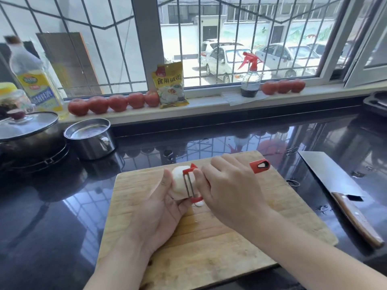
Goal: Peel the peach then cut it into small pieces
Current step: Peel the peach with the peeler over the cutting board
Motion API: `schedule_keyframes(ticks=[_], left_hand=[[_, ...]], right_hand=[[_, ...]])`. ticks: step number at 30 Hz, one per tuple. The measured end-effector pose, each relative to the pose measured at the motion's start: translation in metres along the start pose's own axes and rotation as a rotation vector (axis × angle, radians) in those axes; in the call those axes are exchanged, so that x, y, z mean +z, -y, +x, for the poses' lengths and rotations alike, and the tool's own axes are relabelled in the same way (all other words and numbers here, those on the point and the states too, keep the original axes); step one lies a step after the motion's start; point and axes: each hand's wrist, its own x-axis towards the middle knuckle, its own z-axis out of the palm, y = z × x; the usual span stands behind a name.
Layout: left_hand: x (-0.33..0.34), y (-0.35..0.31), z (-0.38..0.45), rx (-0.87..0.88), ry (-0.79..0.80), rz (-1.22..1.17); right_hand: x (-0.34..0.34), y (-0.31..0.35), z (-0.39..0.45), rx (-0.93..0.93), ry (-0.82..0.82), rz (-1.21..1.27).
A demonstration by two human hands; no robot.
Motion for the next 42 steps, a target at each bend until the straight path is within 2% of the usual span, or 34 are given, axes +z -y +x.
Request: schedule_keyframes(ticks=[4,13,16,21,25,27,31,36,42], left_hand=[[0.002,0.001,-0.002,-0.027,0.014,-0.062],[0.007,-0.002,-0.004,0.074,-0.029,-0.007],[0.009,-0.002,-0.005,0.068,-0.034,0.014],[0.007,-0.004,-0.006,0.023,-0.082,-0.098],[0.007,0.000,-0.003,0.016,-0.083,0.017],[0.004,0.003,-0.001,0.044,-0.075,0.072],[0.002,0.005,-0.001,0.100,-0.062,0.168],[0.006,0.003,-0.004,0.109,-0.004,0.128],[0.005,0.005,-0.003,0.145,-0.008,0.147]], right_hand=[[0.006,0.007,0.003,-0.005,0.002,-0.051],[0.012,-0.002,0.002,0.007,-0.034,-0.063],[0.015,-0.016,-0.001,0.005,0.030,-0.130],[0.013,-0.062,0.002,0.123,0.093,-0.280],[0.009,-0.076,-0.001,-0.024,0.252,-0.380],[0.008,-0.074,-0.003,-0.101,0.271,-0.400],[0.010,-0.075,-0.003,-0.049,0.209,-0.288],[-0.003,-0.051,0.006,-0.053,0.029,-0.024],[0.009,-0.020,0.008,-0.083,-0.018,0.016]])
